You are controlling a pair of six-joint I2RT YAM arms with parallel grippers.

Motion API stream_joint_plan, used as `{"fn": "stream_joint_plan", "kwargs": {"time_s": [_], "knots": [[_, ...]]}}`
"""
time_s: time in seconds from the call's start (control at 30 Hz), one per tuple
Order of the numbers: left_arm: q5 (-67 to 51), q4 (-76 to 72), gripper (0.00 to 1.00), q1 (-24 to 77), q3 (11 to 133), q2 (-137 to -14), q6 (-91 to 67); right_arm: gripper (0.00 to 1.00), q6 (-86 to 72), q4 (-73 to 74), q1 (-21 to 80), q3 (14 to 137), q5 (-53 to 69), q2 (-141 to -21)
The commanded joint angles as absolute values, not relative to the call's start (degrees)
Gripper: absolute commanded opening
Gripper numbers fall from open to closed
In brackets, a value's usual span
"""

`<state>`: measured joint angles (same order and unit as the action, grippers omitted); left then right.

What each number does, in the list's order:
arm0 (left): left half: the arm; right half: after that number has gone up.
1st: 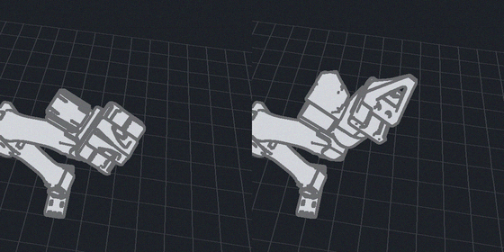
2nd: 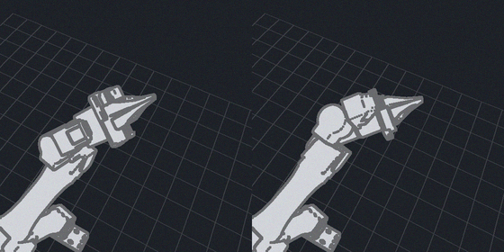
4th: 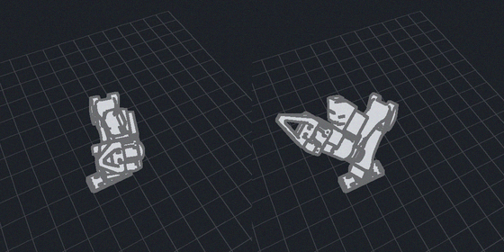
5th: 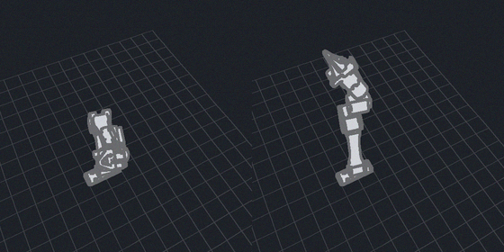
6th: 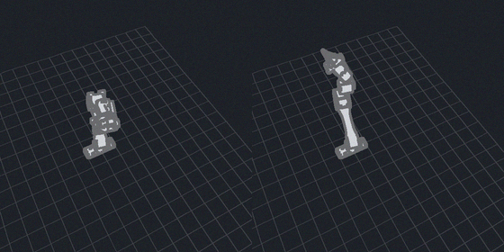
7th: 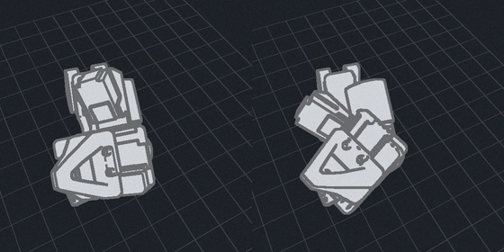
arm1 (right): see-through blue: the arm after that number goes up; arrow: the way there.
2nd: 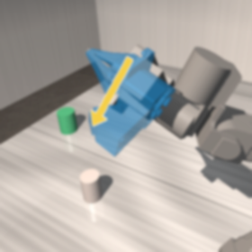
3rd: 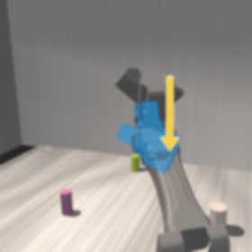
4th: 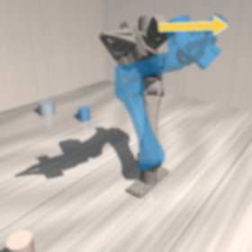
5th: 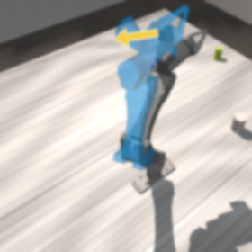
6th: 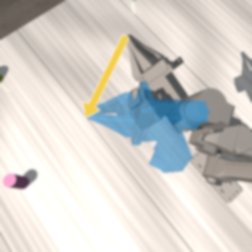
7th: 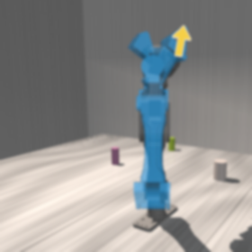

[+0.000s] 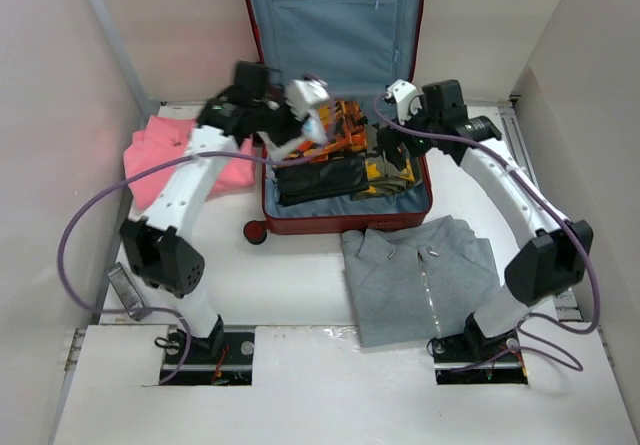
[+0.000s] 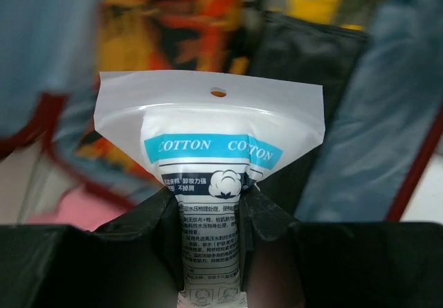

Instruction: Pack the luggage

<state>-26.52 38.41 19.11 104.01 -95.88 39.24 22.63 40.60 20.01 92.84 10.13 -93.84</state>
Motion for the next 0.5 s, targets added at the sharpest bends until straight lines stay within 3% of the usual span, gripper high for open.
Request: {"fn": "stream_joint_plan", "kwargs": {"time_s": [0.0, 0.27, 0.47], "knots": [[-24.7, 46.5, 0.0, 29.3, 103.8, -102.3, 49.1, 0.99, 21.3, 37.5, 17.9, 88.5, 10.5, -88.8], [-23.6, 46.2, 0.0, 30.9, 93.3, -104.9, 58.9, 0.99, 20.7, 37.5, 12.0, 80.0, 9.1, -78.1], [-22.5, 51.2, 0.0, 30.9, 86.7, -103.8, 68.7, 0.99, 20.7, 37.5, 9.1, 78.7, 10.3, -77.3]]}}
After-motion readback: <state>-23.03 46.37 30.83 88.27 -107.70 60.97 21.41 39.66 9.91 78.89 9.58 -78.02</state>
